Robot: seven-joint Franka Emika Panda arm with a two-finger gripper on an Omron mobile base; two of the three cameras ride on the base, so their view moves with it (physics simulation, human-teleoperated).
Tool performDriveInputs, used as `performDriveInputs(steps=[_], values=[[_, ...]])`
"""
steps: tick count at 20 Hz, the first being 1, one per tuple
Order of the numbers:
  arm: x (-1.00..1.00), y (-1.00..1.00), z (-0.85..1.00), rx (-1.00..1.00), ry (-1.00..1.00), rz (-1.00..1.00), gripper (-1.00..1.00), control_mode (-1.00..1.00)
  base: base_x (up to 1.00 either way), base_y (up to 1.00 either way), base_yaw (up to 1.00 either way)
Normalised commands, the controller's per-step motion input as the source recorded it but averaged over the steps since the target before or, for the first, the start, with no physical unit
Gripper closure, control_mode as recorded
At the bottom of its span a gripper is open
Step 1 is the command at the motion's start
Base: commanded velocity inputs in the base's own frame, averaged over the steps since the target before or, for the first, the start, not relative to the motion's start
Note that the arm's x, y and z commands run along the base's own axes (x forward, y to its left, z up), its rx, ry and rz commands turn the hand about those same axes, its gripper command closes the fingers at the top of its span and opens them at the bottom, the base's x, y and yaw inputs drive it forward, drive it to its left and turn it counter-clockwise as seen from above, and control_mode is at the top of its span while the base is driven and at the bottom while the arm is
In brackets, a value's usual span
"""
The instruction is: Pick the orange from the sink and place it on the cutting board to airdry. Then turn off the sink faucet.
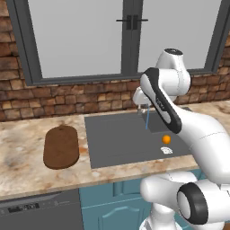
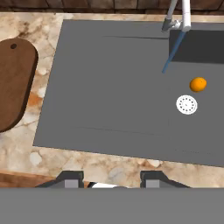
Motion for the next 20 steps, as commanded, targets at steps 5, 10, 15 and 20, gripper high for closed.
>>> performDriveInputs(steps=[5, 10, 15, 20], values=[[-0.05, 0.0, 0.0, 0.0, -0.01, 0.0, -1.0, -1.0, 0.0, 0.0, 0.0], [-0.3, -0.04, -0.12, 0.0, 0.0, 0.0, -1.0, -1.0, 0.0, 0.0, 0.0], [-0.49, -0.35, -0.15, 0.01, -0.02, -0.02, -1.0, -1.0, 0.0, 0.0, 0.0], [-0.38, -0.28, -0.01, -0.02, -0.01, 0.0, -1.0, -1.0, 0.0, 0.0, 0.0]])
